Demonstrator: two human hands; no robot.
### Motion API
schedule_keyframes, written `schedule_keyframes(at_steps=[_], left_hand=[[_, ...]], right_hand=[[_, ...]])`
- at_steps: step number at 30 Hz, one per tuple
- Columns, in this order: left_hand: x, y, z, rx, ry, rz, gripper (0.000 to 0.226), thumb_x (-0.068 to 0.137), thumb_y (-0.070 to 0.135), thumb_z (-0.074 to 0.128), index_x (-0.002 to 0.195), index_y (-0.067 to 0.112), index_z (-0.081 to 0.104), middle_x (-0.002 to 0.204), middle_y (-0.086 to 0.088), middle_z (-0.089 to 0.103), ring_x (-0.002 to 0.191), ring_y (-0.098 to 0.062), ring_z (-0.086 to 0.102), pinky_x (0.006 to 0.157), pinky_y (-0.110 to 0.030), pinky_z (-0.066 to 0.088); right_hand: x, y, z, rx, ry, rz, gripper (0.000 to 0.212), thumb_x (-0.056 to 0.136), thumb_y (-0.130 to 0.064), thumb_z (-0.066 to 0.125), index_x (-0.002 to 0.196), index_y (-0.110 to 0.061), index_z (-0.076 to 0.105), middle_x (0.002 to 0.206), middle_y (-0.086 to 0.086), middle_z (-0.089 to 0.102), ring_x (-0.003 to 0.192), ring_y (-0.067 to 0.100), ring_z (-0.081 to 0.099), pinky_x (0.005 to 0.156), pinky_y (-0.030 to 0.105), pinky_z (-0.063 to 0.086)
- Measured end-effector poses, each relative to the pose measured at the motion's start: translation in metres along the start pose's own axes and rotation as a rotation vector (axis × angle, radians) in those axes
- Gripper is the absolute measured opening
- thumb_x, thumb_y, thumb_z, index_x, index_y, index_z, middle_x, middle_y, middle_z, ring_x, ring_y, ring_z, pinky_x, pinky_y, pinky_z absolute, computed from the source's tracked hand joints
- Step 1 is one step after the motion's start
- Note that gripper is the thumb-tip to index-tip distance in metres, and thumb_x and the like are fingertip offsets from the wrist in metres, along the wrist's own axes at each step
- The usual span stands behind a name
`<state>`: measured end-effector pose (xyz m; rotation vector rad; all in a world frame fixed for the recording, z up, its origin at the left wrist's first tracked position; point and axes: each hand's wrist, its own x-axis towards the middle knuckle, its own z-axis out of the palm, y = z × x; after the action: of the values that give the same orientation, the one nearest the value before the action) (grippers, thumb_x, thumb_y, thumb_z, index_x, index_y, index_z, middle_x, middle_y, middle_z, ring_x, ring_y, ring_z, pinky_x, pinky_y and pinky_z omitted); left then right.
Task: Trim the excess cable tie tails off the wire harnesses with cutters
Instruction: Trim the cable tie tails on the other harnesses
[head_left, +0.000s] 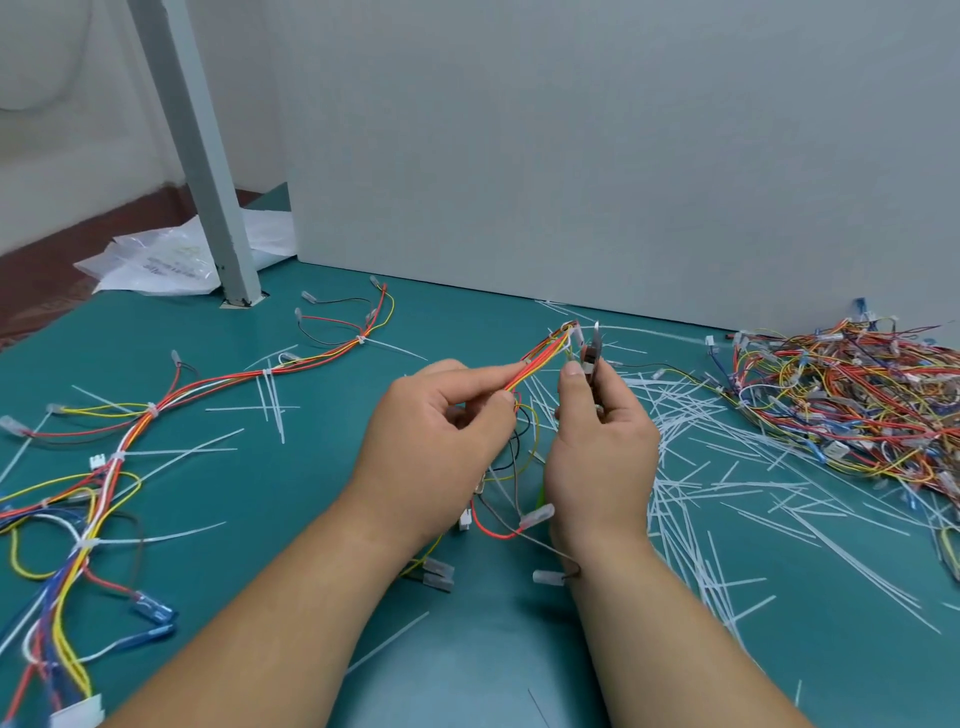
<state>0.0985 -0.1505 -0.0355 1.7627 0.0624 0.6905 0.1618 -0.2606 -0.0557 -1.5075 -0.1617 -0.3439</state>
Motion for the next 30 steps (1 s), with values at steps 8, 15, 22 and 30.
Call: schedule_keyframes(at_steps=[8, 15, 22, 30], left_hand=[[-0.004, 0.0, -0.002, 0.186, -0.058, 0.132, 0.031, 0.081, 0.018, 0.067, 0.103, 0.034, 0.081, 0.073, 0.011, 0.045, 0.052, -0.011, 0.041, 0.052, -0.013, 0.033], [-0.005, -0.001, 0.001, 0.173, -0.145, 0.09, 0.016, 0.076, 0.02, 0.072, 0.086, 0.032, 0.077, 0.1, 0.009, 0.056, 0.092, -0.001, 0.057, 0.077, -0.003, 0.035], [-0.005, -0.005, 0.002, 0.286, -0.145, 0.052, 0.027, 0.073, 0.055, 0.072, 0.08, 0.03, 0.067, 0.095, 0.012, 0.059, 0.098, -0.008, 0.057, 0.092, -0.028, 0.047], [-0.012, -0.001, 0.013, 0.374, -0.067, 0.094, 0.025, 0.08, 0.055, 0.061, 0.078, 0.032, 0.07, 0.086, 0.015, 0.061, 0.095, -0.007, 0.057, 0.088, -0.047, 0.046]], right_hand=[[0.003, -0.002, -0.002, 0.142, 0.027, 0.091, 0.025, 0.099, -0.04, 0.068, 0.08, -0.024, 0.071, 0.064, -0.02, 0.057, 0.063, 0.002, 0.049, 0.06, 0.012, 0.041], [0.0, -0.007, 0.003, 0.395, -0.075, 0.334, 0.03, 0.1, -0.023, 0.067, 0.07, -0.024, 0.067, 0.063, -0.008, 0.05, 0.061, 0.014, 0.042, 0.06, 0.032, 0.036], [0.005, -0.009, 0.003, 0.709, -0.176, 0.573, 0.012, 0.098, -0.024, 0.063, 0.089, -0.016, 0.063, 0.072, -0.004, 0.056, 0.059, 0.012, 0.049, 0.063, 0.031, 0.04], [0.006, -0.009, 0.004, 0.731, -0.196, 0.66, 0.015, 0.099, -0.028, 0.065, 0.089, -0.018, 0.058, 0.071, -0.001, 0.051, 0.059, 0.013, 0.048, 0.061, 0.029, 0.046]])
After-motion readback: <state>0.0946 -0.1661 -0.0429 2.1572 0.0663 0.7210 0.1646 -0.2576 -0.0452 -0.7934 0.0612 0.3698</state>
